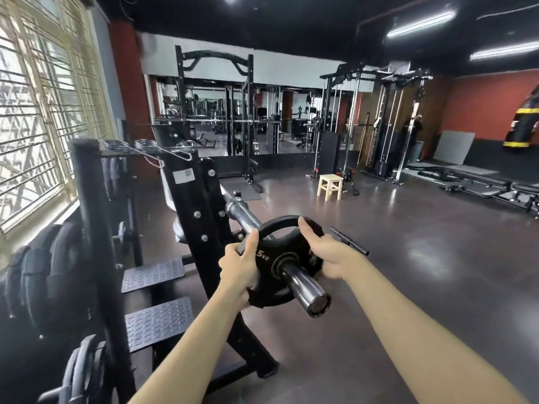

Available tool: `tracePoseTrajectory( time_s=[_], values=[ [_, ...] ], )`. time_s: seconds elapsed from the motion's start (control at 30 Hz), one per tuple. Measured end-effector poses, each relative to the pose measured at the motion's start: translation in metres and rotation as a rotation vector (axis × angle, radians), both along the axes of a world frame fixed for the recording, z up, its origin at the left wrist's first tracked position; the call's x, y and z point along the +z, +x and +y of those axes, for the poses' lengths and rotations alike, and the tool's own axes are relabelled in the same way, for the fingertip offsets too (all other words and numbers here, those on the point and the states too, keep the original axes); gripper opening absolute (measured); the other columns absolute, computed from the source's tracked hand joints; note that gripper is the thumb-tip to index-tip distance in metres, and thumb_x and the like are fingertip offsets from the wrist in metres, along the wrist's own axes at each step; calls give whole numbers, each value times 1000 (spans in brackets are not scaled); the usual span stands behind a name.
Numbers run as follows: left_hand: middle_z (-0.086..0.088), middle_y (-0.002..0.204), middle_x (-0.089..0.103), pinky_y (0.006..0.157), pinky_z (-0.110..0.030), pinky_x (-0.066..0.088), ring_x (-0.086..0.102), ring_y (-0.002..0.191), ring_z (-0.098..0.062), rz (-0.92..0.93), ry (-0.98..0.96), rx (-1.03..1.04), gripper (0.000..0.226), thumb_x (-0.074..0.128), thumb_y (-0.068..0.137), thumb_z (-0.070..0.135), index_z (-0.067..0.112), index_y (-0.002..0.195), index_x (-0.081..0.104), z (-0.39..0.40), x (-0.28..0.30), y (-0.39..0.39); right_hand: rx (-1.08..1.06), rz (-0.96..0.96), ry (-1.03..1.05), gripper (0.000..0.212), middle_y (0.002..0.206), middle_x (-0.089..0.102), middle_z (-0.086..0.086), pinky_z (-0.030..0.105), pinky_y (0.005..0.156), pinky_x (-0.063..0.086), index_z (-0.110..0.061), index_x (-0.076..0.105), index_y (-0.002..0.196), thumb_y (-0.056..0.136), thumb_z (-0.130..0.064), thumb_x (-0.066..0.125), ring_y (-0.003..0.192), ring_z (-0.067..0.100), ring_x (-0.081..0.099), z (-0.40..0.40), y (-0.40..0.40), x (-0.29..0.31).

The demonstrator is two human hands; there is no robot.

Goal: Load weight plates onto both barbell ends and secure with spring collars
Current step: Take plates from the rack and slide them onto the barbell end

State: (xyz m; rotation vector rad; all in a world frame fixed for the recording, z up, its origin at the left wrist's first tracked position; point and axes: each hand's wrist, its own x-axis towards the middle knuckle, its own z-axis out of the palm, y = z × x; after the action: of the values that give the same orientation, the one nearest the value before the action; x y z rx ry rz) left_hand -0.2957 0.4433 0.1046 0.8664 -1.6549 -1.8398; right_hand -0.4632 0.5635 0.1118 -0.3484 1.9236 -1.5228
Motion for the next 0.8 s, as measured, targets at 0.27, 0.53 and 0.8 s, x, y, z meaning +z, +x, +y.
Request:
tracePoseTrajectory(
  time_s=[0.27, 0.53, 0.8],
  values=[
    [-3, 113, 73, 96, -42, 52, 69, 104, -22, 7, -9, -22, 102, 55, 50, 101, 18, 109, 68, -93, -26, -63, -11, -13, 185, 99, 88, 45, 11, 54, 113, 41, -19, 37, 74, 27, -100, 68, 120, 34, 51, -80, -82, -22],
    [-9, 105, 73, 82, -30, 54, 69, 101, -21, 72, 0, -46, 62, 67, 85, 62, 3, 102, 62, -164, -3, -101, -80, -28, 189, 103, 158, 42, 8, 48, 114, 39, -20, 47, 84, 29, -106, 57, 140, 32, 44, -163, -156, -37],
    [-10, 102, 78, 89, -35, 57, 73, 99, -23, 69, -29, -15, 94, 70, 60, 86, 3, 104, 70, -239, -6, -145, -215, 37, 154, 149, 151, 48, 3, 49, 103, 50, -25, 41, 148, 25, -107, 55, 124, 33, 58, -244, -189, -53]
  ],
)
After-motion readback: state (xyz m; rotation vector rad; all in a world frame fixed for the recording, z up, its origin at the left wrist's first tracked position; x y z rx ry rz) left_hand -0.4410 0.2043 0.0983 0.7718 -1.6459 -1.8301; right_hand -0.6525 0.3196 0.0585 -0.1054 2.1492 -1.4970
